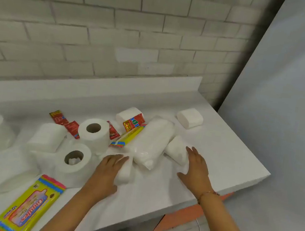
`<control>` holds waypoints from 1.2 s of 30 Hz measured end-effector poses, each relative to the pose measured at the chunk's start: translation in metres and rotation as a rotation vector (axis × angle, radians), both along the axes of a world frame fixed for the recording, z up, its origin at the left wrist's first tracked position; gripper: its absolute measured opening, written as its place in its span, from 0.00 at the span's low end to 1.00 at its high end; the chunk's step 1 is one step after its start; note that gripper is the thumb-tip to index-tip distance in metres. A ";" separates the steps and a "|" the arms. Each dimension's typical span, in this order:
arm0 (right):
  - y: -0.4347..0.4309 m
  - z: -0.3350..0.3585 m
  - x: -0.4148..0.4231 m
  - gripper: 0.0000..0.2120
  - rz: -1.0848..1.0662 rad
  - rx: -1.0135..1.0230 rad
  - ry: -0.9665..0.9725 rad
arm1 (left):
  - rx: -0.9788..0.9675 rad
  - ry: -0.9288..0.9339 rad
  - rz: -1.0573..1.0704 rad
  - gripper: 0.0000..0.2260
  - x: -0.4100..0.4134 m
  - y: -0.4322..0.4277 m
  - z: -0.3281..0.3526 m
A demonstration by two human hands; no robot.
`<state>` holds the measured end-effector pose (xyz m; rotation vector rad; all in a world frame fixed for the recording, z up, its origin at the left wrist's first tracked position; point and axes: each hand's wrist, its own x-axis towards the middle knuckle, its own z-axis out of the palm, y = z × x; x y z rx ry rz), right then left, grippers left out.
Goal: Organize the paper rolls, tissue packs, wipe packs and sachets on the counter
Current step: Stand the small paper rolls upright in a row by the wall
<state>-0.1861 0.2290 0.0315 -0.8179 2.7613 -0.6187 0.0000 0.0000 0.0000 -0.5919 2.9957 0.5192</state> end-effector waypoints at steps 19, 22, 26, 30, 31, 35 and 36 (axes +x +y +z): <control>-0.026 -0.022 -0.067 0.22 -0.271 -0.514 -0.078 | 0.610 0.590 0.286 0.30 -0.060 -0.042 0.072; -0.027 -0.016 -0.089 0.12 -0.515 -0.781 -0.256 | 0.687 0.697 0.362 0.30 -0.089 -0.034 0.072; -0.021 -0.003 -0.136 0.13 -0.762 -1.142 -0.697 | 0.721 0.735 0.407 0.33 -0.134 -0.018 0.069; -0.009 0.017 -0.184 0.11 -0.679 -1.278 -0.867 | 0.730 0.733 0.425 0.33 -0.179 0.001 0.073; -0.005 0.022 -0.202 0.13 -0.647 -1.289 -0.887 | 0.726 0.736 0.441 0.33 -0.194 0.005 0.074; -0.006 0.035 -0.271 0.18 -0.479 -1.231 -0.913 | 0.729 0.763 0.499 0.33 -0.253 0.011 0.076; -0.009 0.036 -0.287 0.19 -0.456 -1.202 -0.895 | 0.737 0.763 0.517 0.33 -0.270 0.011 0.077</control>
